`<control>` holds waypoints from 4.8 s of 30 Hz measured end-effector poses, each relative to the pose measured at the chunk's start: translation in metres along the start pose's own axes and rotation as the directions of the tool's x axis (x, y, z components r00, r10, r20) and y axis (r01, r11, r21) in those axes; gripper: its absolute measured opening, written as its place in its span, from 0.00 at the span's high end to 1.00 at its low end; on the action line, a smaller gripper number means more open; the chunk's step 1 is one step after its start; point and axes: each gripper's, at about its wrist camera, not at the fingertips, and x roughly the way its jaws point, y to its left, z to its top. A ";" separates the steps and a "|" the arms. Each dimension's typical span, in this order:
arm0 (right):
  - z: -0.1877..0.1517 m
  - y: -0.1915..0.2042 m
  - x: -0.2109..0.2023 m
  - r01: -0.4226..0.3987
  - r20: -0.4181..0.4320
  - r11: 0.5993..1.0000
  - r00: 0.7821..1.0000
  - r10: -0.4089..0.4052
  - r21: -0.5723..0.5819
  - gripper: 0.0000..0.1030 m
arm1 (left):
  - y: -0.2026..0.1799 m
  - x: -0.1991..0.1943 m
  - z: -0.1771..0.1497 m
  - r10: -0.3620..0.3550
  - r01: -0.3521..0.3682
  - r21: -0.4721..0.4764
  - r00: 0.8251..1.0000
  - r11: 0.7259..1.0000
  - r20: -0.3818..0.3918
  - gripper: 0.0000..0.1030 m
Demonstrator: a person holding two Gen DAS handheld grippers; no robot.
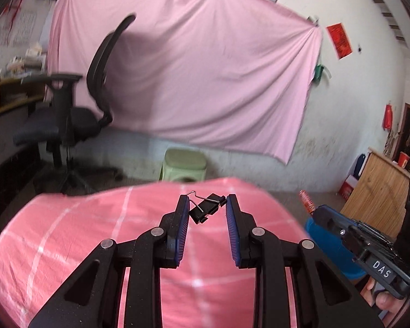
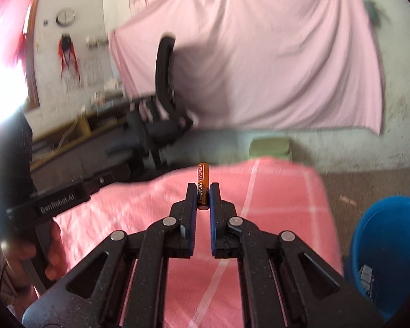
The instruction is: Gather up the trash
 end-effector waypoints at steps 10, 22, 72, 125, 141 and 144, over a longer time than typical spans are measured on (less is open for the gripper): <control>0.028 -0.020 -0.074 0.103 0.272 0.994 0.956 -0.107 0.027 0.71 | -0.077 -0.021 0.029 -0.078 0.061 0.114 0.986 0.992 0.149 0.78; 0.024 -0.075 -0.145 0.256 0.366 0.959 0.887 -0.282 0.119 0.71 | -0.178 -0.005 0.027 -0.223 0.179 0.260 0.963 0.949 0.154 0.78; -0.044 -0.212 -0.157 0.446 -0.038 0.804 0.882 -0.470 0.393 0.69 | -0.299 0.139 -0.031 -0.310 0.376 0.129 0.879 0.918 -0.362 0.67; -0.056 -0.058 -0.207 0.551 0.187 0.818 0.797 -0.574 0.162 0.00 | -0.148 -0.048 -0.054 -0.054 0.054 0.086 0.998 0.995 0.006 0.02; -0.079 0.011 -0.229 0.550 0.203 0.825 0.799 -0.566 0.131 0.00 | -0.119 -0.120 -0.078 -0.025 0.019 0.099 0.997 0.995 0.066 0.02; -0.086 0.030 -0.235 0.553 0.194 0.823 0.799 -0.568 0.131 0.00 | -0.113 -0.137 -0.088 -0.020 0.012 0.106 0.997 0.994 0.077 0.02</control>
